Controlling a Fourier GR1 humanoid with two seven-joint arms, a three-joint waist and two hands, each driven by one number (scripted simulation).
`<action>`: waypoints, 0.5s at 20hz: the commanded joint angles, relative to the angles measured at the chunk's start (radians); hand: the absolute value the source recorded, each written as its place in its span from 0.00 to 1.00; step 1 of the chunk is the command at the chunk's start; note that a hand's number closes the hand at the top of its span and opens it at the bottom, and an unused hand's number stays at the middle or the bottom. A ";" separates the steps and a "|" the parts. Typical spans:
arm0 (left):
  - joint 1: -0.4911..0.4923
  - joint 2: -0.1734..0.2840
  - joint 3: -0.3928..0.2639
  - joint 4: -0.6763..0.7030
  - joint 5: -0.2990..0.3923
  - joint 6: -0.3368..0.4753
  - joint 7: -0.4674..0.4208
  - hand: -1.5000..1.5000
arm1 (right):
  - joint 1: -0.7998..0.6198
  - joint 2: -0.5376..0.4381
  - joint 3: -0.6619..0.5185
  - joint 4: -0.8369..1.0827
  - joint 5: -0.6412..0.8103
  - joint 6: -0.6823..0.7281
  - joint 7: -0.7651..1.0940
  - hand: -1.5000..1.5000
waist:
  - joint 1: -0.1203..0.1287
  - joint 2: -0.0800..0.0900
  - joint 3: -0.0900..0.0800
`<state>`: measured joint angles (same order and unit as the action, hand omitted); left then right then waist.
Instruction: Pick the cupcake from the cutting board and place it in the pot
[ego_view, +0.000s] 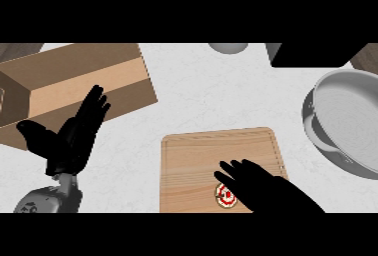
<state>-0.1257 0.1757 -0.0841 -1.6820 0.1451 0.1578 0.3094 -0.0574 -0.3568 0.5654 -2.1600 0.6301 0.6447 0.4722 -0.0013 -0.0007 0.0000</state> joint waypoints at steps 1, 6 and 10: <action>0.000 -0.039 -0.034 -0.019 -0.044 0.017 0.010 0.50 | 0.013 0.067 0.053 0.088 0.091 -0.044 0.006 0.00 | 0.002 0.000 0.000; 0.052 0.003 0.034 -0.025 0.006 -0.061 -0.029 0.50 | -0.061 0.123 0.022 0.088 0.095 0.079 0.131 0.00 | 0.004 0.000 0.000; -0.028 -0.045 0.020 0.034 -0.035 -0.025 -0.007 0.50 | 0.007 0.093 0.075 0.218 0.227 -0.084 -0.014 0.00 | 0.000 0.000 0.000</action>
<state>-0.1238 0.1558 -0.0598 -1.6552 0.1281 0.1220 0.2892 -0.0833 -0.2521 0.6195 -1.9986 0.7852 0.6192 0.5091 0.0005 -0.0003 -0.0001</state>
